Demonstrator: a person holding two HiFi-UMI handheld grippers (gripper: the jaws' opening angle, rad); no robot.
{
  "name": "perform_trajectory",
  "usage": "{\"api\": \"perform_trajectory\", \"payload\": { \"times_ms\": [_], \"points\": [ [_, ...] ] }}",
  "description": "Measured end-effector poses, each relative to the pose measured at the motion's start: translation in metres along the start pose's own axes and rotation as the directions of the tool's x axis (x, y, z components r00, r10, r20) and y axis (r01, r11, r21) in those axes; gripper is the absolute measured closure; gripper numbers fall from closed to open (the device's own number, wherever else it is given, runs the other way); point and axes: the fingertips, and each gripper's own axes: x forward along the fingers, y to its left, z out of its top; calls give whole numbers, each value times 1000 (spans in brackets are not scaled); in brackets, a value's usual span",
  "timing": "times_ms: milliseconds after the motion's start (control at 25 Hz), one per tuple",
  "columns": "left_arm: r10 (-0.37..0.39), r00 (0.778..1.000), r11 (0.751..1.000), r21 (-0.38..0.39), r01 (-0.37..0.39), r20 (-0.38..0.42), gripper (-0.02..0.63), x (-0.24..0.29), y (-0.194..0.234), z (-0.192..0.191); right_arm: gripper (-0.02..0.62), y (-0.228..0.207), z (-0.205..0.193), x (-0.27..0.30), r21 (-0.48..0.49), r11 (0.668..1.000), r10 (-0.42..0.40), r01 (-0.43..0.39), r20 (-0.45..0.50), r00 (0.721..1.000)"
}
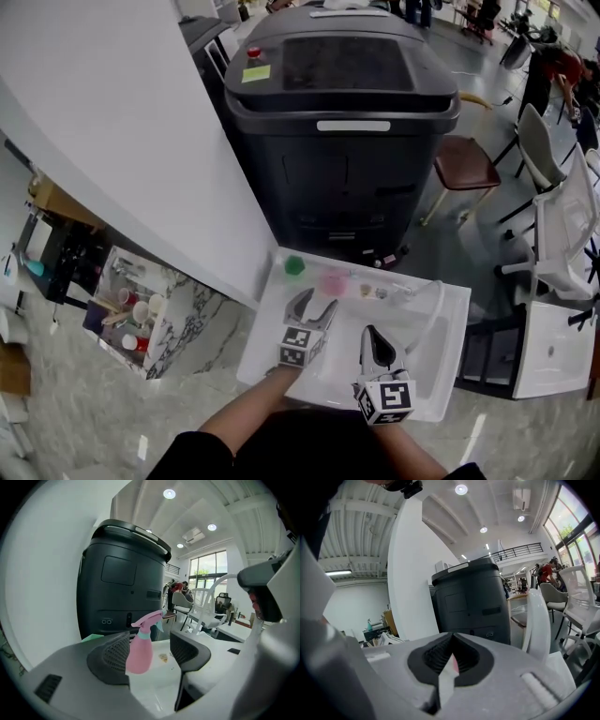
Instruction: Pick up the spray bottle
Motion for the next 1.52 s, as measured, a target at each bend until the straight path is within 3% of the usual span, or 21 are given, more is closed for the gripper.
{"api": "perform_trajectory", "payload": {
  "times_ms": [280,720,1080,1520],
  "points": [
    [0,999,1000,3,0,-53,301,50,13,-21,597,-4,-6,14,13,1000,19,-19,-22,1000],
    [-2,987,998,-63,-8,-159,259,101,24,-44,597,-10,-6,23,20,1000,23,-23,-21,1000],
    [16,973,1000,-23,-22,-228,229,131,33,-72,597,-14,-21,23,26,1000,4,-3,-44,999],
    [-6,984,999,-41,-1,-180,201,141,36,-77,597,-13,-31,18,16,1000,-6,7,-60,998]
  ]
}}
